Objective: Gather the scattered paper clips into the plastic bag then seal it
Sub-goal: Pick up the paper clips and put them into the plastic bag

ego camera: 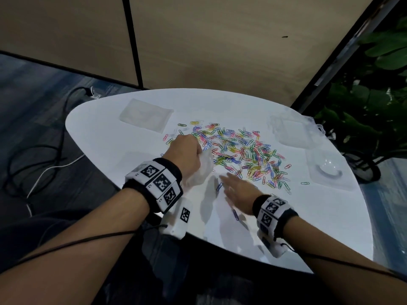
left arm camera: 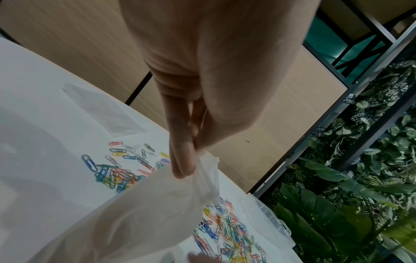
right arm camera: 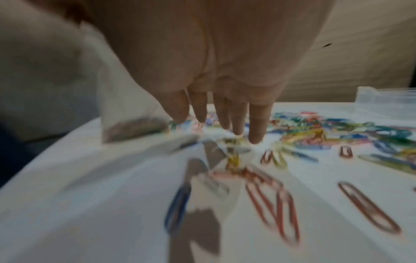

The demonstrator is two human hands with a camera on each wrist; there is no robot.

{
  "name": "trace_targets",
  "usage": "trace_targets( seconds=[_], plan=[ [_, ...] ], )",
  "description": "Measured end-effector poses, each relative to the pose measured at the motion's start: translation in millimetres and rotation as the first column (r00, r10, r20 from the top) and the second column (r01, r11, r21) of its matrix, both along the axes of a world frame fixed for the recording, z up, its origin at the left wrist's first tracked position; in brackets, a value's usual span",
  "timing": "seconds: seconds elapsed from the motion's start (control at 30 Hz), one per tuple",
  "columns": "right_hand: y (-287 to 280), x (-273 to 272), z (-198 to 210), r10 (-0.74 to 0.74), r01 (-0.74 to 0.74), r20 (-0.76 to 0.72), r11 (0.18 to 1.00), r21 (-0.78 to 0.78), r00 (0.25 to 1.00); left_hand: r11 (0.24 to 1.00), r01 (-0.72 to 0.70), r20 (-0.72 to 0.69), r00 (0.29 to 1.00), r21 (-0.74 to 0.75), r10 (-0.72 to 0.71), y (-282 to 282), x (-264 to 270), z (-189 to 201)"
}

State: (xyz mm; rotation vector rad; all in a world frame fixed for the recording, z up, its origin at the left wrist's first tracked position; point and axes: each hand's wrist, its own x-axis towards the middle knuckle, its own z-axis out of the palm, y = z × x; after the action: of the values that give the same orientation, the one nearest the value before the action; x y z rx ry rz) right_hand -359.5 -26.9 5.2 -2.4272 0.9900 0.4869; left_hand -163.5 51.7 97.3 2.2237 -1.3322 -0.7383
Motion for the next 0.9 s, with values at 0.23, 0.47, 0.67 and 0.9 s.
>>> trace_targets(
  seconds=[0.23,0.47,0.67,0.9],
  plan=[
    [20.8,-37.7,-24.6,0.356,-0.401,-0.233,0.895,-0.193,0.905,1.0,0.009,0.021,1.0,0.015,-0.009,-0.8,1.2,0.6],
    [12.2,-61.6,-40.2,0.187,-0.228,-0.178,0.942,-0.248,0.966,0.997,0.039,-0.008,0.999,0.066,-0.038,-6.2,-8.8,-1.7],
    [7.7,-42.5,-49.9,0.213,-0.23,-0.086,0.911,-0.343,0.973,0.993,0.068,0.022,0.997,0.1,-0.071,-8.9,-15.6,-7.6],
    [-37.8,-45.2,-17.2,-0.485,0.505,0.271,0.863,-0.006,0.831,0.987,0.087,0.047,0.994,0.137,-0.094,-14.2,-20.8,-11.9]
  ],
)
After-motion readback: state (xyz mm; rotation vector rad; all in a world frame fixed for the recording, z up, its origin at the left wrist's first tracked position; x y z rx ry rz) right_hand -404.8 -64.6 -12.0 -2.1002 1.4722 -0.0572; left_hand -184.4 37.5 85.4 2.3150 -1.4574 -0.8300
